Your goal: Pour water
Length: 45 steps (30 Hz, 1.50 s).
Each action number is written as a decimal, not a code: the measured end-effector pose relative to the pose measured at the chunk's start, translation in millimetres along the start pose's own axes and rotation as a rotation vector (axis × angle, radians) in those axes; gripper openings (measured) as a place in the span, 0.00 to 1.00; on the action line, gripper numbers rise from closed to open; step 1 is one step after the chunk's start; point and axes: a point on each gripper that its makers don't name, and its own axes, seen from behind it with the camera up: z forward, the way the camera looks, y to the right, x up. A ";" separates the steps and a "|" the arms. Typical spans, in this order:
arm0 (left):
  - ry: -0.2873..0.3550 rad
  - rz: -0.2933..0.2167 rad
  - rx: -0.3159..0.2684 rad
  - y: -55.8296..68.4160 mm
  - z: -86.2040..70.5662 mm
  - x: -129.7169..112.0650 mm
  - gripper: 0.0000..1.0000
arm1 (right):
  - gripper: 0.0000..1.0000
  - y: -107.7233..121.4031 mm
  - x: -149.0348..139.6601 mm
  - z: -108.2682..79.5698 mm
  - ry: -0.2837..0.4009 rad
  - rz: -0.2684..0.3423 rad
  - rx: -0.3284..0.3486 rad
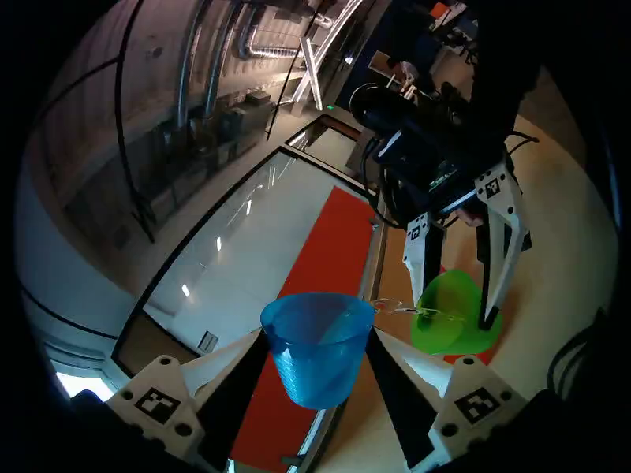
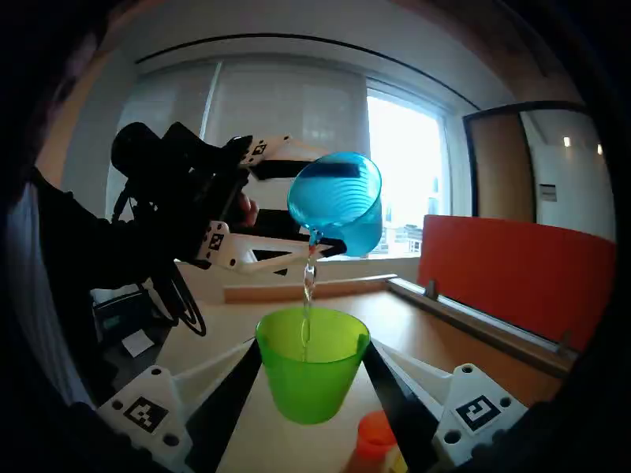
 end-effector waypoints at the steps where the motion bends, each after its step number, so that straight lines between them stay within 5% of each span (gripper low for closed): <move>1: 0.000 0.002 0.000 0.3 -0.1 0.0 0.84 | 0.91 -0.1 0.3 0.0 0.000 -0.001 0.000; 45: -0.013 0.084 -0.003 1.0 -0.3 3.1 0.84 | 0.91 -1.1 2.1 -2.0 0.002 -0.018 0.002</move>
